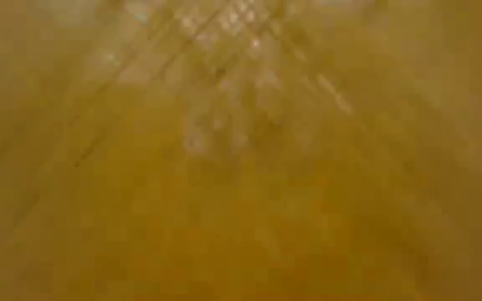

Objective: Set table place
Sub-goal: Fold the yellow table napkin

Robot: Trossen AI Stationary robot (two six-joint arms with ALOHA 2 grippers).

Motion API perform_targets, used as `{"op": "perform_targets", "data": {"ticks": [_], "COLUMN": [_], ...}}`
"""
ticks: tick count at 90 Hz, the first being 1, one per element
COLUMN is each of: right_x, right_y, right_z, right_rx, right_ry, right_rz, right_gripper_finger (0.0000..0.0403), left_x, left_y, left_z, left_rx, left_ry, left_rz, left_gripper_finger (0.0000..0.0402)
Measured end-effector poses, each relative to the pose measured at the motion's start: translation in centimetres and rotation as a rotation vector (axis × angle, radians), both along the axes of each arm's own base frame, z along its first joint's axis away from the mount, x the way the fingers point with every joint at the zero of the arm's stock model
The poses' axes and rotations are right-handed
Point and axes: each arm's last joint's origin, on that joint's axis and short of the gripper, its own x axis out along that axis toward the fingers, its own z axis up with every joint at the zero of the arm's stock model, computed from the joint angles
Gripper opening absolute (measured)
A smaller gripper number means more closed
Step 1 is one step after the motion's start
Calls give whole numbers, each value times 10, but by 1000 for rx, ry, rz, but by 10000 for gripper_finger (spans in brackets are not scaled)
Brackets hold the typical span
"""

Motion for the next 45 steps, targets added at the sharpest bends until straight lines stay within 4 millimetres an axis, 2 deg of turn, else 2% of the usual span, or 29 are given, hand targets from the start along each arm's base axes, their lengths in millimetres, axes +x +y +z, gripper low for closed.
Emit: {"op": "perform_targets", "data": {"ticks": [11, 20, 34, 45], "right_x": [-2, 12, 47, 57], "right_y": [8, 0, -14, -17], "right_z": [2, 1, -13, -13], "right_rx": [-27, -32, -3, 4], "right_ry": [-102, -137, -167, -222], "right_rz": [-21, -22, 43, 77], "right_gripper_finger": [143, 143, 112, 66], "left_x": [8, 13, 18, 18], "left_y": [4, 6, 6, 7], "left_z": [3, 4, 7, 7], "left_rx": [5, -9, -75, -76], "left_ry": [-14, -19, -28, -15], "left_rz": [-70, -103, -144, -146], "left_gripper_finger": [0, 0, 0, 0]}}
